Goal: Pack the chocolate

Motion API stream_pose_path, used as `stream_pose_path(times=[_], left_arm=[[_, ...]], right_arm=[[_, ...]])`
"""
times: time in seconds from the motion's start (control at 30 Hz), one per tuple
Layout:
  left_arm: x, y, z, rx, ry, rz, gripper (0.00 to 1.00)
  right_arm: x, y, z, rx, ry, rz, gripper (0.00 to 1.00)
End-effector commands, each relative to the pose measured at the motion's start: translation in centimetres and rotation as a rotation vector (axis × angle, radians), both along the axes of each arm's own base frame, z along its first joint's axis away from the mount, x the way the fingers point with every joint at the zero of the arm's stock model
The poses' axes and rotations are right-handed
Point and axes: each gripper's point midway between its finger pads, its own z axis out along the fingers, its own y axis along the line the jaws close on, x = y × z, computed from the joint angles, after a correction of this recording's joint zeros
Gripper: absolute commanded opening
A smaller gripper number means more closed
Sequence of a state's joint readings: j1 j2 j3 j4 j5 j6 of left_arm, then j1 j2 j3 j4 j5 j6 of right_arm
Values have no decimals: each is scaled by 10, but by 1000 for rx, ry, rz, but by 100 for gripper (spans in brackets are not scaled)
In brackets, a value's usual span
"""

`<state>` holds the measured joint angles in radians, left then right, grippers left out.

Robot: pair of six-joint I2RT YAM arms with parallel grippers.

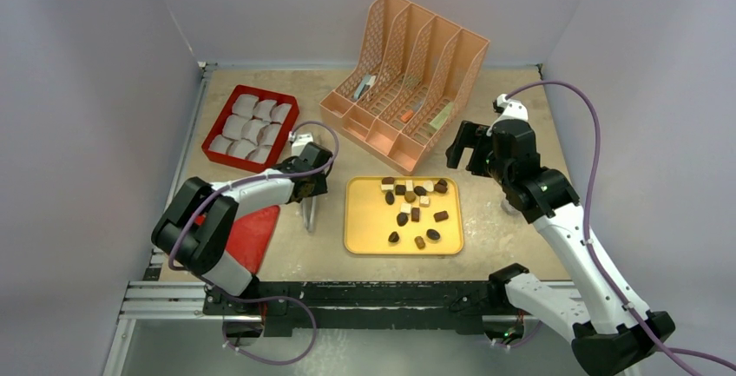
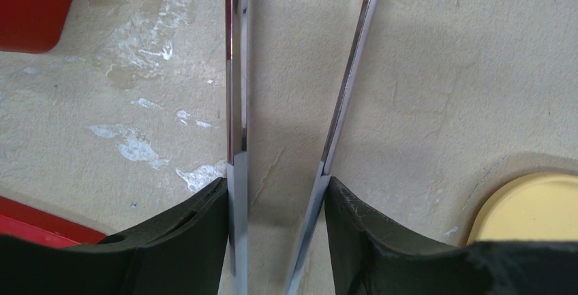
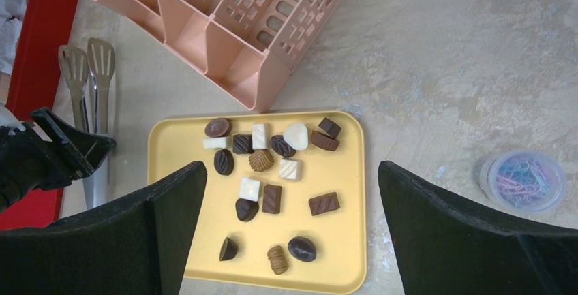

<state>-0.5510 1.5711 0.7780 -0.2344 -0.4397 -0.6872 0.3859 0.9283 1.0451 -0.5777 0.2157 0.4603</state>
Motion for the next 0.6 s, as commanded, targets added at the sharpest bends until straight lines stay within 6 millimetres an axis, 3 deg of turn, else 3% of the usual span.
stream_pose_path(times=[0.0, 0.17, 0.57], left_arm=[[3, -9, 21, -42, -25, -20, 49], [5, -15, 41, -56, -33, -36, 47], [-6, -19, 115, -79, -72, -113, 44]], right_arm=[[4, 1, 23, 25, -67, -2, 97], [4, 0, 23, 25, -69, -6, 97], [6, 0, 25, 24, -76, -10, 97]])
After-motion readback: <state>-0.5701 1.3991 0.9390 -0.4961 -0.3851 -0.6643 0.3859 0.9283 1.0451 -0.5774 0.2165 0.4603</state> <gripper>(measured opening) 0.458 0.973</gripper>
